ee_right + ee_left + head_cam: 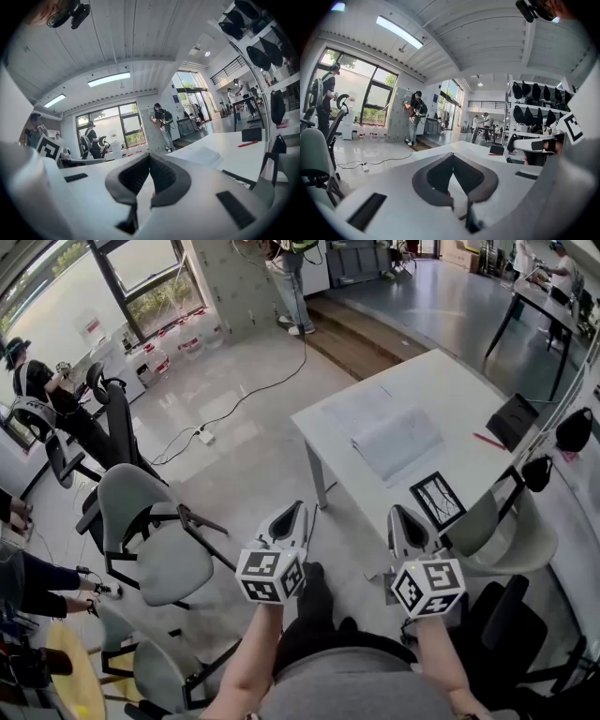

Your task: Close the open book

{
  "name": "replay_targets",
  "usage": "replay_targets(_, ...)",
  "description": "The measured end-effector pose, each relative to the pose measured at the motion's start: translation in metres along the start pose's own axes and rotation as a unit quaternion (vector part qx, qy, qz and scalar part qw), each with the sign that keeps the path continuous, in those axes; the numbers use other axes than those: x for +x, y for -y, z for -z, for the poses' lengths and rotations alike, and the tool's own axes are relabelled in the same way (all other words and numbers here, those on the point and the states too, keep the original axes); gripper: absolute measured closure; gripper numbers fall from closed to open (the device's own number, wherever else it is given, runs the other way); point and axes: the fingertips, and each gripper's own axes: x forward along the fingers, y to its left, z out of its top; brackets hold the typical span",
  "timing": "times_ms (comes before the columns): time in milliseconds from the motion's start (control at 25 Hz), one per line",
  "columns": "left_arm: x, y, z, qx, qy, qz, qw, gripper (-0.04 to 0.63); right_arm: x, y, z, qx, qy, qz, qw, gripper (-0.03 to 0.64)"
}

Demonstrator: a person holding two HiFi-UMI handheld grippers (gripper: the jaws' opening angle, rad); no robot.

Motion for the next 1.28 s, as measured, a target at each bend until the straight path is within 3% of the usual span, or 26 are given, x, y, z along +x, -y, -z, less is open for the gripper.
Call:
replay_targets(440,0.079,-0.068,-0.009,-0.004,-0.016,0.024,0.9996,0.589,0.104,0.006,-0.001,0.023,-0.016,0.020,0.999,0.612)
replay_targets(760,0.139,-0.122,-0.020,-0.008,-0.035,0.048,0.9982,0.589,0.174,0.013,0.000,0.039,-0.026,0.062,0.997,0.612)
replay_targets(1280,0.202,-0.149,-0.013,-0.014,-0.069,0.109,0.9916,0.589,0.214,0.034,0.020,0.074,-0.047,0.141,0.986,0.612)
